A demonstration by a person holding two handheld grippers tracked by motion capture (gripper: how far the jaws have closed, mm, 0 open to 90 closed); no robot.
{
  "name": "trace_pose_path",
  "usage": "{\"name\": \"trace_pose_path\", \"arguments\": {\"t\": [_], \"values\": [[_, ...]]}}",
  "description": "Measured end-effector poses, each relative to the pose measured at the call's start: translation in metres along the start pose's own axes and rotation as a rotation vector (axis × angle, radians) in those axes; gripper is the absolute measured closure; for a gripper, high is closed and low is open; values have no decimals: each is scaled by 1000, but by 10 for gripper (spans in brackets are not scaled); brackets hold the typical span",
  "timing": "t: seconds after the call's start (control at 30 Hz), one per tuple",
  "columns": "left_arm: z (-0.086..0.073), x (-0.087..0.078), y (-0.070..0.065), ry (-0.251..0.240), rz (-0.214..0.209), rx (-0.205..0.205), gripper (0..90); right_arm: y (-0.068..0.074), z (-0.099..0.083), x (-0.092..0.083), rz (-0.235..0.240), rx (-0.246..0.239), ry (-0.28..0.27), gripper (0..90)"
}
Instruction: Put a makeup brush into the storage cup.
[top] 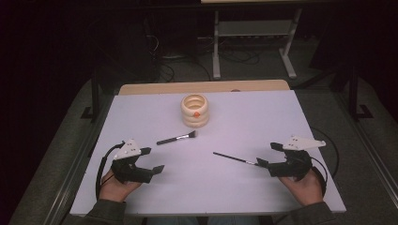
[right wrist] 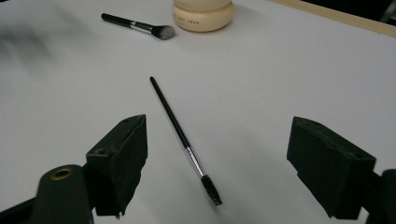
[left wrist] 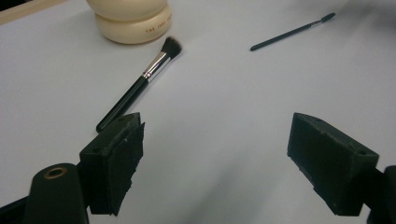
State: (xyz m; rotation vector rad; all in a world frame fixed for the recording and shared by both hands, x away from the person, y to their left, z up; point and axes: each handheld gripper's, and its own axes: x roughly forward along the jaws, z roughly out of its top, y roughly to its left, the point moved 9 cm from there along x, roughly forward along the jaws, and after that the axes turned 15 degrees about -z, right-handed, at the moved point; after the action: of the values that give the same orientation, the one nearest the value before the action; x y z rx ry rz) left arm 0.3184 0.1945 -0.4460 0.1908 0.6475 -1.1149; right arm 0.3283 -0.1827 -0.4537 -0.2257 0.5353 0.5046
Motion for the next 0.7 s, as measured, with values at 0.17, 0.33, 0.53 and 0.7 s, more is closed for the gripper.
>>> {"name": "trace_pose_path", "arguments": {"t": [0.17, 0.33, 0.53, 0.7], "values": [[2, 0, -1, -9, 1, 1, 166, 1, -1, 0, 4, 0, -3, 188], [2, -1, -1, -16, 6, 0, 164, 1, 0, 0, 11, 9, -11, 182], [0, 0, -1, -3, 1, 1, 165, 1, 0, 1, 11, 6, -12, 182], [0, 1, -1, 6, -2, 6, 168, 1, -1, 0, 9, 3, -10, 182]]}}
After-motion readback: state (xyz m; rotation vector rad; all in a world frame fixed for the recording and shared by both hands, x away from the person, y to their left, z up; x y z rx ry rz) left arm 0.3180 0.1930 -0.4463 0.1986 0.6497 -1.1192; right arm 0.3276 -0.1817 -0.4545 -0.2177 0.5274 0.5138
